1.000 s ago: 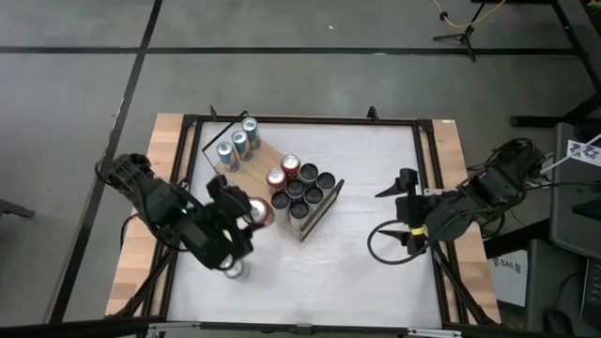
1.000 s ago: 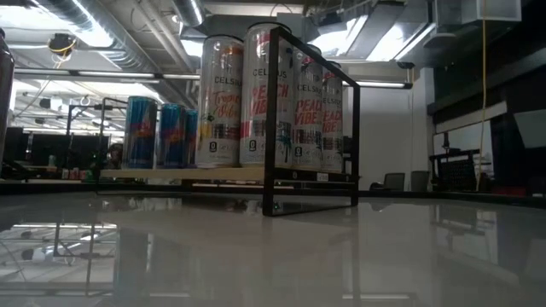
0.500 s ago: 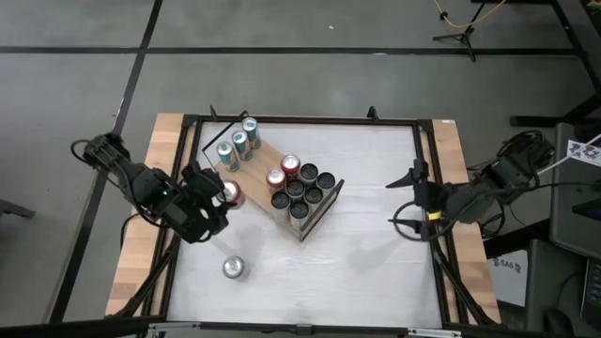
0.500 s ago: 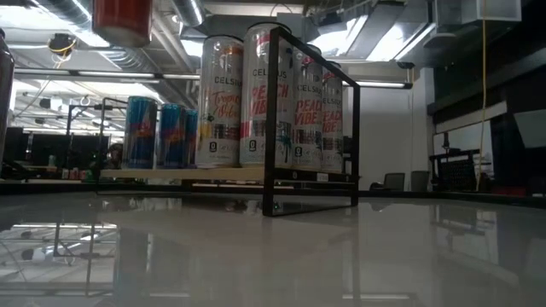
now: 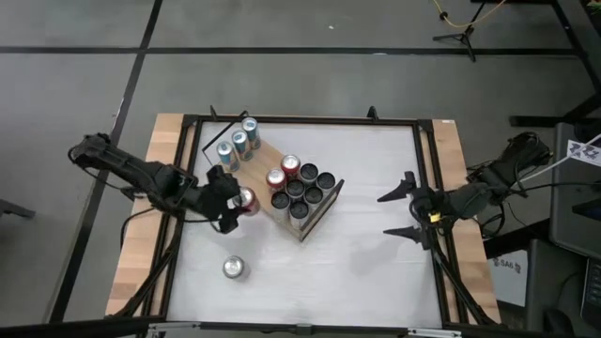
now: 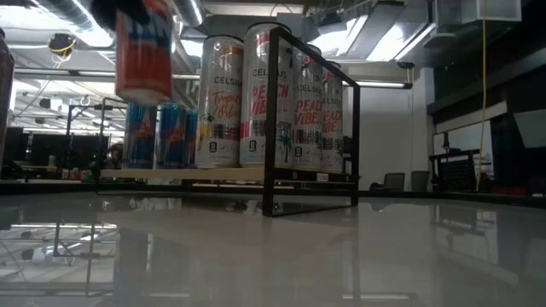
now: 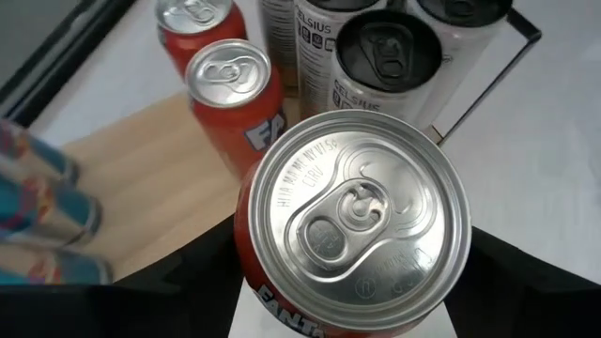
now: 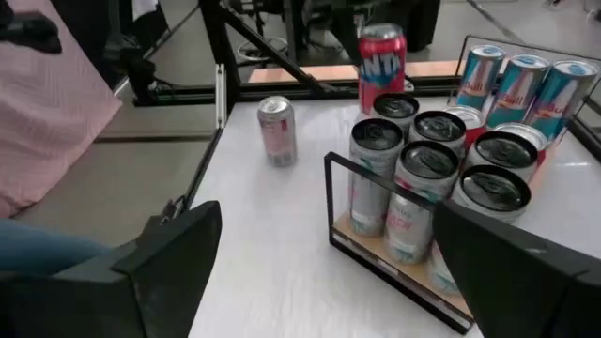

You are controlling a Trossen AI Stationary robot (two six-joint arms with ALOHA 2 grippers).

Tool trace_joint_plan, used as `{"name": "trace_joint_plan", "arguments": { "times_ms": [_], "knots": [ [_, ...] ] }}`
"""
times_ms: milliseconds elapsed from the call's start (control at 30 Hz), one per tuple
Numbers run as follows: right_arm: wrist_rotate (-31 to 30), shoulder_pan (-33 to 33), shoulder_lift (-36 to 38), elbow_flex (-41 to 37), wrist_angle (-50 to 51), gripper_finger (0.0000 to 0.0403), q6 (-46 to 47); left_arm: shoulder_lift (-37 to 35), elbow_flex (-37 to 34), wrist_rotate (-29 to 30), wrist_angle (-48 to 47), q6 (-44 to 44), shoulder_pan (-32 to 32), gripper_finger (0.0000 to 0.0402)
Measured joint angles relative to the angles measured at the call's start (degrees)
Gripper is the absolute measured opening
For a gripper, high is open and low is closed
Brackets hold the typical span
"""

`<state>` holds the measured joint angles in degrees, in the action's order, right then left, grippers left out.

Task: Place canned beverage on shelf
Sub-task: Put the red soda can on the shelf aligned with the other red soda cans

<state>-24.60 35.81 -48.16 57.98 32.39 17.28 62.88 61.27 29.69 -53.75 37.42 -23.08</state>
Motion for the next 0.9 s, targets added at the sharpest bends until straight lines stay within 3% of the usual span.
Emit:
{"name": "trace_joint_plan", "arguments": {
  "times_ms": [267, 433, 900],
  "knots": [
    [7.3, -7.1, 0.68, -6.38, -9.47, 0.0381, -0.2, -0.34, -6.36, -12.25, 10.14, -14.82, 11.24, 0.0276],
    [12.26, -10.79, -0.38, -7.11, -10.42, 0.0381, 0.4, -0.3, -11.19, -20.1, 17.6, -21.61, 17.28, 0.0276],
    [13.77, -13.82, -0.53, -7.09, -11.95, 0.0381, 0.41, -0.28, -18.44, -32.8, 27.4, -31.83, 28.3, 0.0276]
  ]
}}
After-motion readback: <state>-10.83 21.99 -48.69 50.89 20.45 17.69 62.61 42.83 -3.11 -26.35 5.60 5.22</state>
